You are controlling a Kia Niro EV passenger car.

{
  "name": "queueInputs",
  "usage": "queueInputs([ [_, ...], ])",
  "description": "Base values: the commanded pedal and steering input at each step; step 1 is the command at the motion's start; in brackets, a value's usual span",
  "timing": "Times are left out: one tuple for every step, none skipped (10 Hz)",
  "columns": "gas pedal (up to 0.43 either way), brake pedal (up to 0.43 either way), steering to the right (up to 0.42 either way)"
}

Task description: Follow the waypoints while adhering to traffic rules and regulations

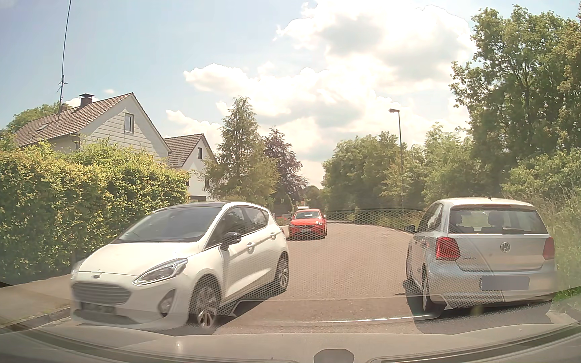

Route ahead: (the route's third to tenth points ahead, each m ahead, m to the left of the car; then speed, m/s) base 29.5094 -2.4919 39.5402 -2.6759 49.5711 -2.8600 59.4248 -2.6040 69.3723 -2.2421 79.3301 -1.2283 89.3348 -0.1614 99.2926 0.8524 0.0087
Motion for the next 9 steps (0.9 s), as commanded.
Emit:
queueInputs([
  [0.000, 0.220, 0.018],
  [0.000, 0.220, 0.019],
  [0.000, 0.220, 0.019],
  [0.000, 0.220, 0.019],
  [0.000, 0.220, 0.018],
  [0.000, 0.220, 0.018],
  [0.000, 0.220, 0.018],
  [0.000, 0.207, 0.014],
  [0.000, 0.183, 0.009],
])
